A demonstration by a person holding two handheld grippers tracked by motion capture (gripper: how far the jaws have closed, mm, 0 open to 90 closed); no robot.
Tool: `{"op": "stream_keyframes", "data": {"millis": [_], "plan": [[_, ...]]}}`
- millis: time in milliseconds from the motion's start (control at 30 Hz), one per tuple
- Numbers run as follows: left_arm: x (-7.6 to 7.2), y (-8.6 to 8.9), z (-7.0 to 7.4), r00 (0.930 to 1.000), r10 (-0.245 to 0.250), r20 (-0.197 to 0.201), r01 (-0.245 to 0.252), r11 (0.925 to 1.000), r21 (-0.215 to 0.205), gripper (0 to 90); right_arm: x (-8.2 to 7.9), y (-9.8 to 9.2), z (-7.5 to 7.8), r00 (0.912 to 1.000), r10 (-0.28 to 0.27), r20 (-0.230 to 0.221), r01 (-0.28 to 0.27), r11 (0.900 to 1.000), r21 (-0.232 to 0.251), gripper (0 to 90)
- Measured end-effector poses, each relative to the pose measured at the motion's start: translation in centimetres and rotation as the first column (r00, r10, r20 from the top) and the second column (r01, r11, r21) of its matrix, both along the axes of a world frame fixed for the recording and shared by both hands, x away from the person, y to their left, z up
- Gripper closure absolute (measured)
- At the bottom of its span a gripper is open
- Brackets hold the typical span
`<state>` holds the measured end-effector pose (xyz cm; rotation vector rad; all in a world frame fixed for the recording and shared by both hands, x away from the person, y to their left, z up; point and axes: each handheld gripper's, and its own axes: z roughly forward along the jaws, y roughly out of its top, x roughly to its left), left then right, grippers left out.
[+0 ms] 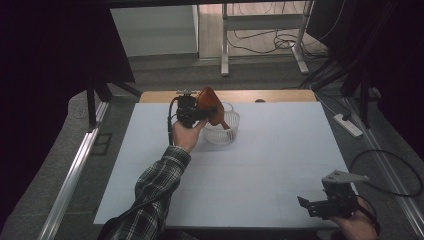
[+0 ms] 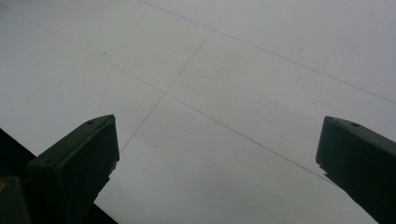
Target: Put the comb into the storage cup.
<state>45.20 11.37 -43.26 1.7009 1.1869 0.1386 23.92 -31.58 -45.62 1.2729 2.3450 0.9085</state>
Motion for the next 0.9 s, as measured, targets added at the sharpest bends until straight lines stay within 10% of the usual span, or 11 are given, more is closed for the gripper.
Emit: {"op": "stream_keyframes", "data": {"millis": [900], "plan": [[0.3,2.1,-2.1,0.9970,0.045,-0.063,-0.052,0.9915,-0.119,51.7,0.1,0.1,0.0,1.0000,0.001,-0.007,-0.001,1.000,-0.008,0.0]]}}
